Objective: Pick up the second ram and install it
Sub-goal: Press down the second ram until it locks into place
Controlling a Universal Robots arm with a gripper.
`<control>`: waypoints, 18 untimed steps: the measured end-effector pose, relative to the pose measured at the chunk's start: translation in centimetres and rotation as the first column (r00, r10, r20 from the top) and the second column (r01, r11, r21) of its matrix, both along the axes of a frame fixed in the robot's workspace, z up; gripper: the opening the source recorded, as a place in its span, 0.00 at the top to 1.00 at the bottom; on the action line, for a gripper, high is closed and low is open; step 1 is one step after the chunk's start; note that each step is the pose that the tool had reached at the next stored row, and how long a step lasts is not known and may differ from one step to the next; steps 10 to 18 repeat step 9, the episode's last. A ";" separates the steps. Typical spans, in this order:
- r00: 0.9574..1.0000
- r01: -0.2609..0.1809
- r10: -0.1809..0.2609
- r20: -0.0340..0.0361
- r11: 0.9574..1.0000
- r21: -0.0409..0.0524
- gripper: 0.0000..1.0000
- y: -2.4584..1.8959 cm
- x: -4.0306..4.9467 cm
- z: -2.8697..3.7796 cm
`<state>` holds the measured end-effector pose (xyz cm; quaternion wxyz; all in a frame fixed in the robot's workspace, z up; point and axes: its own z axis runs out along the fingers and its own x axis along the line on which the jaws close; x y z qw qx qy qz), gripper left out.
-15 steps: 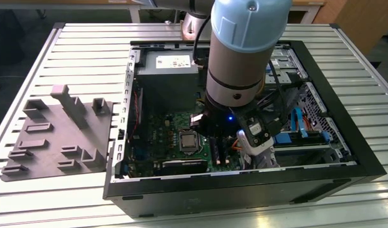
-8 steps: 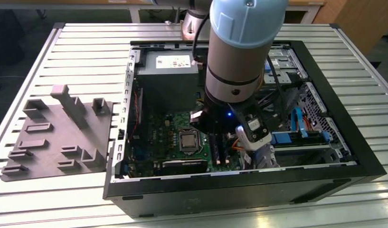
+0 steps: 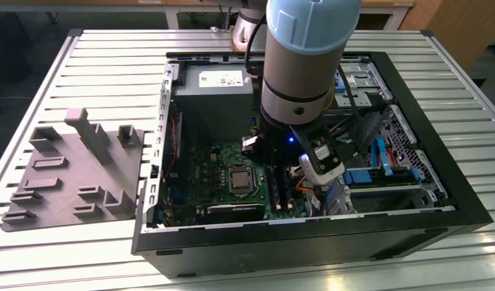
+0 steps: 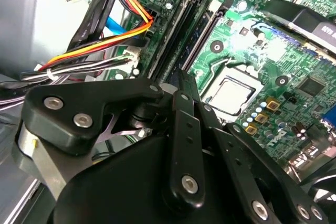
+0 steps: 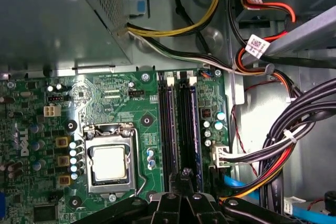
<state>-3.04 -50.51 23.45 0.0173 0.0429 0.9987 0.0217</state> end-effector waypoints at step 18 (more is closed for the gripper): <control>1.000 0.000 0.000 0.000 1.000 0.000 0.89 0.04 0.00 0.00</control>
